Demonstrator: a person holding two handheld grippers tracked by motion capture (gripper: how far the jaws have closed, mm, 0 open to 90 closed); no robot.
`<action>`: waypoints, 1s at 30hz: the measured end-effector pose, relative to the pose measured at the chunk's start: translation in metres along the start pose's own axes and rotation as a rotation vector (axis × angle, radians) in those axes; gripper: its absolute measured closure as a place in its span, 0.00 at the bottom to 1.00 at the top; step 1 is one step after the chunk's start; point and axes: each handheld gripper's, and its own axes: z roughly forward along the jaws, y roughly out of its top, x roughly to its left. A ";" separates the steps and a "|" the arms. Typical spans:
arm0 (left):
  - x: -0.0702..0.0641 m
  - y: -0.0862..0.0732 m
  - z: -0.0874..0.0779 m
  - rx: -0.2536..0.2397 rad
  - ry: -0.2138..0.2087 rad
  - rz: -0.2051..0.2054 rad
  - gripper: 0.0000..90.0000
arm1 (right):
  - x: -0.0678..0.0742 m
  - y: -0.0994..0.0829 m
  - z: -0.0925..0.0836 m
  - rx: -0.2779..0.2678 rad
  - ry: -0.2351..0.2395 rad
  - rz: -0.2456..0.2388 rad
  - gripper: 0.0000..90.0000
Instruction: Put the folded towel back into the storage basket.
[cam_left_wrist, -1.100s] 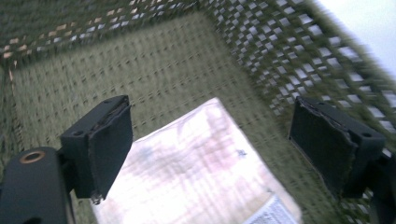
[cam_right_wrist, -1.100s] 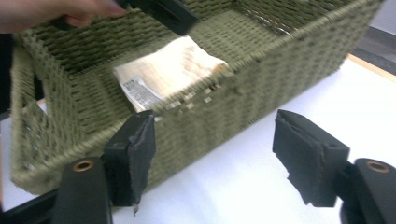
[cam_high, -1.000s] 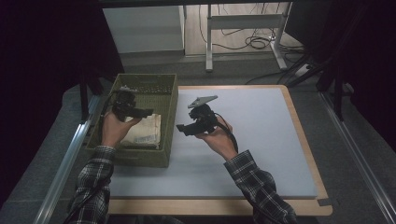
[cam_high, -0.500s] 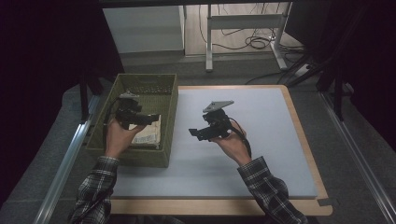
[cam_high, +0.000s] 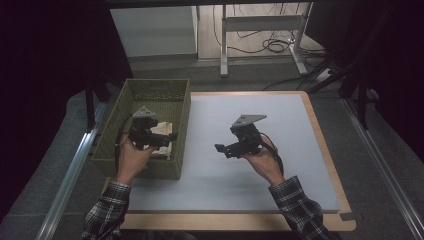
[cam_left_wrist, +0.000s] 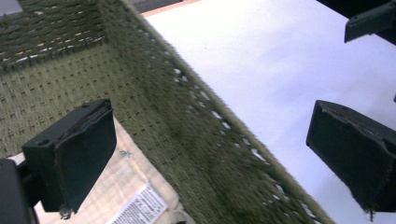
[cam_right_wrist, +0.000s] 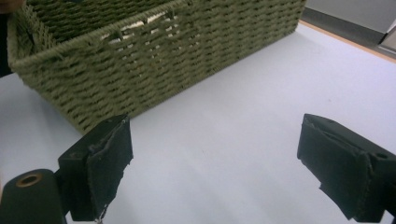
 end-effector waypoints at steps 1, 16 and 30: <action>-0.003 0.000 0.000 0.002 0.002 0.002 0.02 | -0.001 -0.002 -0.003 0.003 -0.004 0.000 0.12; -0.063 -0.010 0.008 -0.064 -0.052 0.070 0.01 | -0.012 -0.030 -0.043 0.004 -0.052 0.001 0.11; -0.108 -0.017 0.037 -0.098 -0.129 0.118 0.01 | -0.021 -0.062 -0.080 0.001 -0.086 0.021 0.10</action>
